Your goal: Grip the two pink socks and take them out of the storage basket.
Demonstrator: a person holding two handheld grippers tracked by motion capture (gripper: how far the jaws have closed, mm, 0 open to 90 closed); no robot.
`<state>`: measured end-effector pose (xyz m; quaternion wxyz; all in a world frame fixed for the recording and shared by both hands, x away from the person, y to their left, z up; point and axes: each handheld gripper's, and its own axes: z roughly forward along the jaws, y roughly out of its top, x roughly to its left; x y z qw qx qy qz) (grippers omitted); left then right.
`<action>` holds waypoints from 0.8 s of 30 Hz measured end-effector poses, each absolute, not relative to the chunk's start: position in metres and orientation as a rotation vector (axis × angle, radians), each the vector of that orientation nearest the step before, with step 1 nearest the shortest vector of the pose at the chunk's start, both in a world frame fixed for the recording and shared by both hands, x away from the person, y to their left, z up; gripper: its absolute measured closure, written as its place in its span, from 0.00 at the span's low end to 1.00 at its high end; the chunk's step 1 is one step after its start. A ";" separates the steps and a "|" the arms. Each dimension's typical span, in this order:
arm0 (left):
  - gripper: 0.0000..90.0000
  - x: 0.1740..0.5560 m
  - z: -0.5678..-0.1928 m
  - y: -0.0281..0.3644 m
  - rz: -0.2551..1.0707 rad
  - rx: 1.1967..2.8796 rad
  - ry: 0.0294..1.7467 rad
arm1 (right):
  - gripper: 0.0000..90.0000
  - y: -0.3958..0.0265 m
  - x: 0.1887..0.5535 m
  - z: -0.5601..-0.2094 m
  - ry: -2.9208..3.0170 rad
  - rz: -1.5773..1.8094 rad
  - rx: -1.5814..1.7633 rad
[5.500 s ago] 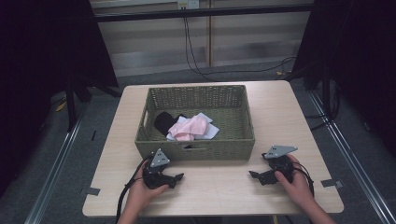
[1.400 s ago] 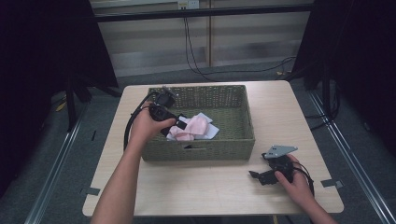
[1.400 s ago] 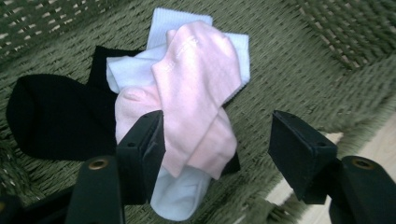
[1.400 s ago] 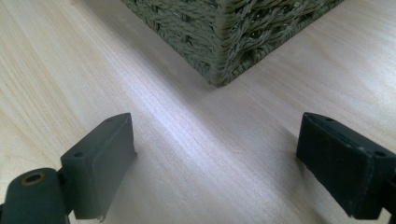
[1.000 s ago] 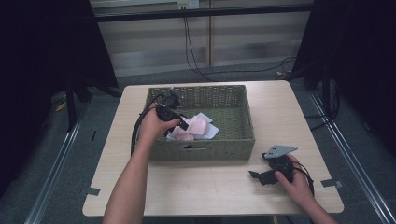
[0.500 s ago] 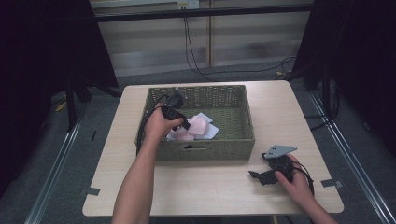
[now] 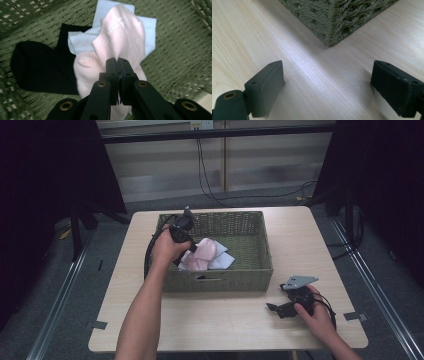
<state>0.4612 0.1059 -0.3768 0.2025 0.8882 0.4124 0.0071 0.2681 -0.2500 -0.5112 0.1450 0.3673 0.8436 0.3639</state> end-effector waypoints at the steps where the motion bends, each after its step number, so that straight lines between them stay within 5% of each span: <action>1: 0.98 0.461 -0.374 0.106 0.015 2.485 1.153 | 0.12 -0.250 0.268 -0.511 2.431 1.049 1.058; 24: 0.98 0.461 -0.358 0.116 0.011 2.435 1.168 | 0.12 -0.250 0.268 -0.511 2.431 1.049 1.060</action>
